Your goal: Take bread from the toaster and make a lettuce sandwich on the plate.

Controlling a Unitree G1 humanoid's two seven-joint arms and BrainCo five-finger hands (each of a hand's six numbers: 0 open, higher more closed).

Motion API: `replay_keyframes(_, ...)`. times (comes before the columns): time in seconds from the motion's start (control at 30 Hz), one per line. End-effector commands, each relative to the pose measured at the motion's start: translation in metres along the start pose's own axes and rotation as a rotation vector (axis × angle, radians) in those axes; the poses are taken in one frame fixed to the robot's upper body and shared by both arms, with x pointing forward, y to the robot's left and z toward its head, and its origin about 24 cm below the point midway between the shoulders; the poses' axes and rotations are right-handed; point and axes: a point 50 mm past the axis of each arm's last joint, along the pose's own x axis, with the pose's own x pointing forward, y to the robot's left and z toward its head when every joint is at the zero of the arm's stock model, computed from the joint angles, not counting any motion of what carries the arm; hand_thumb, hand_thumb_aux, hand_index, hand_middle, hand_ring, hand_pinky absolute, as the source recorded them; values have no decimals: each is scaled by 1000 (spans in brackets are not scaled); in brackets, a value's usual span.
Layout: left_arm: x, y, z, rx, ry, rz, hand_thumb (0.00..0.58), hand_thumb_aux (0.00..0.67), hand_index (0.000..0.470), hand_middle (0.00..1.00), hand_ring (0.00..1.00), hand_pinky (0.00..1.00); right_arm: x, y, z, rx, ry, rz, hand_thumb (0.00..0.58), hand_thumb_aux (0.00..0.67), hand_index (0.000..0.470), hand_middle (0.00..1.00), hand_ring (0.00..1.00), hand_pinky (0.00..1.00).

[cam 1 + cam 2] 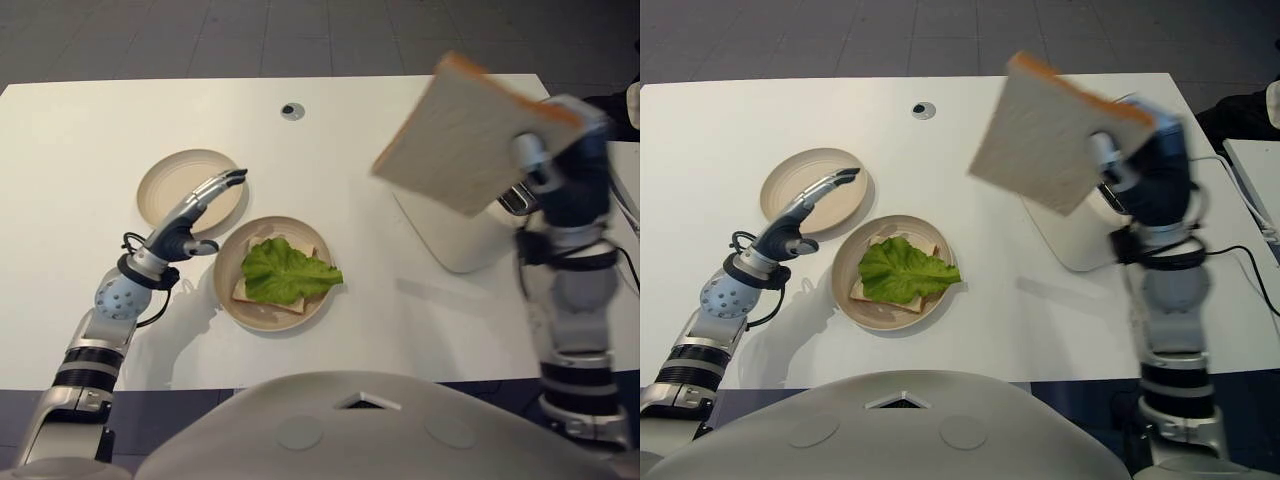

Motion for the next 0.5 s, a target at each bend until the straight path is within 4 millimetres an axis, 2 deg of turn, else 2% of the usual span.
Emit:
replay_keyframes(0.03, 0, 8, 15, -90, -98, 50, 0, 0, 0, 0, 0, 0, -15, 60, -34, 190, 194, 111, 580, 670, 470, 1000, 1000, 1000)
replay_keyframes(0.13, -3, 9, 22, -125, -140, 40, 0, 0, 0, 0, 0, 0, -28, 86, -52, 248, 307, 148, 580, 670, 470, 1000, 1000, 1000)
replay_keyframes(0.27, -5, 3, 29, -163, -180, -8, 0, 0, 0, 0, 0, 0, -36, 108, -71, 252, 419, 174, 580, 670, 470, 1000, 1000, 1000)
replay_keyframes(0.37, -6, -1, 31, -167, -187, -59, 0, 0, 0, 0, 0, 0, -37, 121, -80, 171, 460, 218, 580, 670, 470, 1000, 1000, 1000)
replay_keyframes(0.5, -13, -16, 35, -194, -183, -194, 0, 0, 0, 0, 0, 0, -42, 128, -88, -33, 476, 292, 580, 670, 470, 1000, 1000, 1000)
